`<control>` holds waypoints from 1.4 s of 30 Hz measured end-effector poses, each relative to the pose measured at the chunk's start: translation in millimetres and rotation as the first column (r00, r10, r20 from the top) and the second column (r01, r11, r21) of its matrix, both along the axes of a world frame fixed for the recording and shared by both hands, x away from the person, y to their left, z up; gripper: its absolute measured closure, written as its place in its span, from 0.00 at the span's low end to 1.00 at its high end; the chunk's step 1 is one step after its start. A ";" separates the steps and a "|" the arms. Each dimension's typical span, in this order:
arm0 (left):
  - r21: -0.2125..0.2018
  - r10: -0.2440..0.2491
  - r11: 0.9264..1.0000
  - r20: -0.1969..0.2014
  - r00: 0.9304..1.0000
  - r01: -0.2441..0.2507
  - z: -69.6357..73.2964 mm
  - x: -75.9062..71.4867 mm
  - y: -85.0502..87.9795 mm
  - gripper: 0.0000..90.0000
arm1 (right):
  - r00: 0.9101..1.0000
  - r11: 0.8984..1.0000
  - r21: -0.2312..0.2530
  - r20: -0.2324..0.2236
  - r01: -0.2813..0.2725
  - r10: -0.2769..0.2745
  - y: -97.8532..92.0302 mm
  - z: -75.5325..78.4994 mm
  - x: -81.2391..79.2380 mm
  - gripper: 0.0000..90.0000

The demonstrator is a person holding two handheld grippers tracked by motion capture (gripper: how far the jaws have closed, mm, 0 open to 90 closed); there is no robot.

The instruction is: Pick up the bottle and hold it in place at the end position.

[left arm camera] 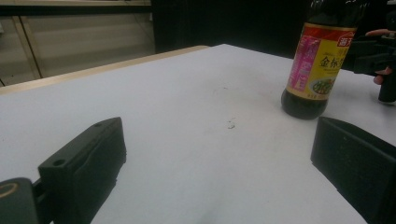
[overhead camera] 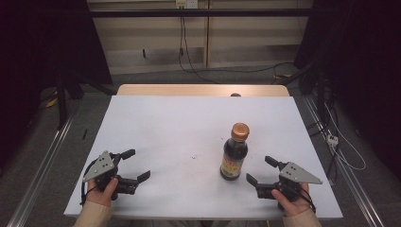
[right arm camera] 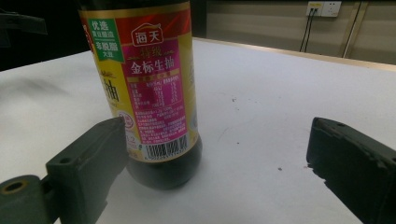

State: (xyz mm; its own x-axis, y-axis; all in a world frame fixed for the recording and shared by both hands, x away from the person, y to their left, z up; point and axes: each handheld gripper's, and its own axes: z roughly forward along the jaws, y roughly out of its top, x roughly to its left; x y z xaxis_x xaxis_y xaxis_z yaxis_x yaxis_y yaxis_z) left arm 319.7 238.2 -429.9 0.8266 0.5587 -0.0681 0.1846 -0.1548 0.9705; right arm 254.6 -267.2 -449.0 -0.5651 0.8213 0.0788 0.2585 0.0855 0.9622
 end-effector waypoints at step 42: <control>0.006 -0.008 1.000 0.008 1.000 0.008 -1.7 0.0 -0.7 0.04 | 0.995 0.994 0.041 0.021 -0.102 0.101 35.9 36.1 21.9 0.01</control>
